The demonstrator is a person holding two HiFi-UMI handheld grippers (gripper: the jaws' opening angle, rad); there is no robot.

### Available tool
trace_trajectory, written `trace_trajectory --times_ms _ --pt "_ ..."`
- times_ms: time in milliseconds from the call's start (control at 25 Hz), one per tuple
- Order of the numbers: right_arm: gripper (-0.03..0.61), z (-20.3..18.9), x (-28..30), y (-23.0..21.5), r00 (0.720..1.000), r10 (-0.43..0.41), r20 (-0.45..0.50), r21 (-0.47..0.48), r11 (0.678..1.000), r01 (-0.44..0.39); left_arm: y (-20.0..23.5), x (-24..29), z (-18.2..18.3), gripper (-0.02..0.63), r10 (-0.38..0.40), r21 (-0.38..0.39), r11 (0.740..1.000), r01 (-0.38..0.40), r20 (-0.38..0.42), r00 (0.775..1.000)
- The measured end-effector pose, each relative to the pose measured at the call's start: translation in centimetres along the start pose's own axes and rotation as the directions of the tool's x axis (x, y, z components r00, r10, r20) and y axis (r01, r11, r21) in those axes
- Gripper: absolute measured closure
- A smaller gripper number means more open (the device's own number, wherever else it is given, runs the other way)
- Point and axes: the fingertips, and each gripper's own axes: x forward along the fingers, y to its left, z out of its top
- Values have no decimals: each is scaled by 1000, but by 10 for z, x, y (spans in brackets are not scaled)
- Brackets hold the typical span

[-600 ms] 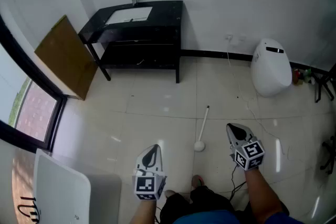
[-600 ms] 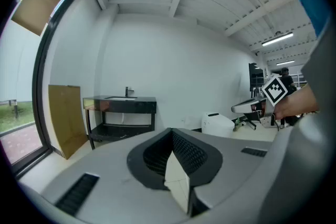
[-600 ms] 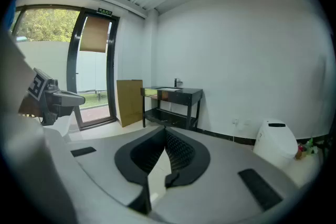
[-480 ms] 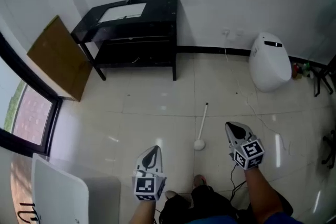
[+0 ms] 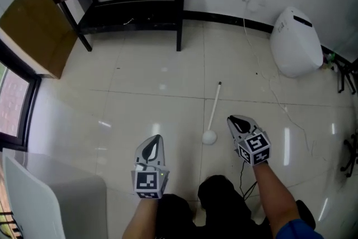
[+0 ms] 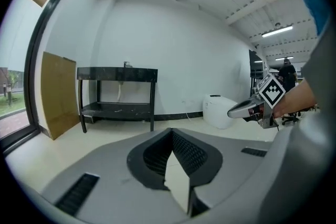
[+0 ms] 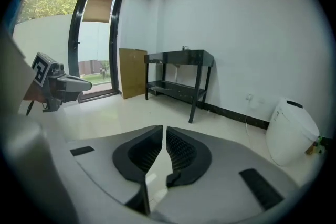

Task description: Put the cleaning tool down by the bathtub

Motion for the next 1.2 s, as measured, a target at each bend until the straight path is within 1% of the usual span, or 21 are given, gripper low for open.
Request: trace_trajectory --times_ms 120,200,400,520,600,680,840,960,1040,1120,1200 --pt "532 -56 43 -8 1000 11 -19 -28 1000 -12 -3 32 -57 615 -7 13 1000 7 3 1000" --pt "532 -94 71 -11 999 23 -35 -28 999 -24 -3 46 -90 615 -6 19 1000 6 12 1000" --pt "532 -207 146 -20 992 51 -114 22 999 -49 2 74 -166 615 25 36 999 -26 22 999" --pt "532 -281 183 -26 983 52 -177 60 997 -42 1 85 -200 615 41 56 998 -42 27 999" --pt "532 -327 204 -30 974 47 -223 90 996 -27 1 90 -216 615 49 54 997 -51 31 998" --pt "532 -364 225 -37 965 36 -258 116 993 -6 1 94 -231 615 57 45 997 -59 32 998" --pt "534 -416 262 -49 954 4 -300 134 990 38 -6 104 -256 615 46 25 999 -46 10 999" --pt "544 -453 283 -62 931 -29 -363 131 988 82 -11 107 -265 615 26 -36 999 -26 -9 1000" --pt "548 -475 292 -69 909 -40 -416 133 986 104 -14 109 -270 615 12 -49 999 -13 -22 1000" --pt "552 -497 293 -66 885 -2 -465 171 981 92 -22 113 -273 615 -5 -39 999 4 -22 1000" --pt "563 -510 290 -45 874 92 -477 261 964 41 -27 118 -279 615 -15 -17 1000 14 -37 999"
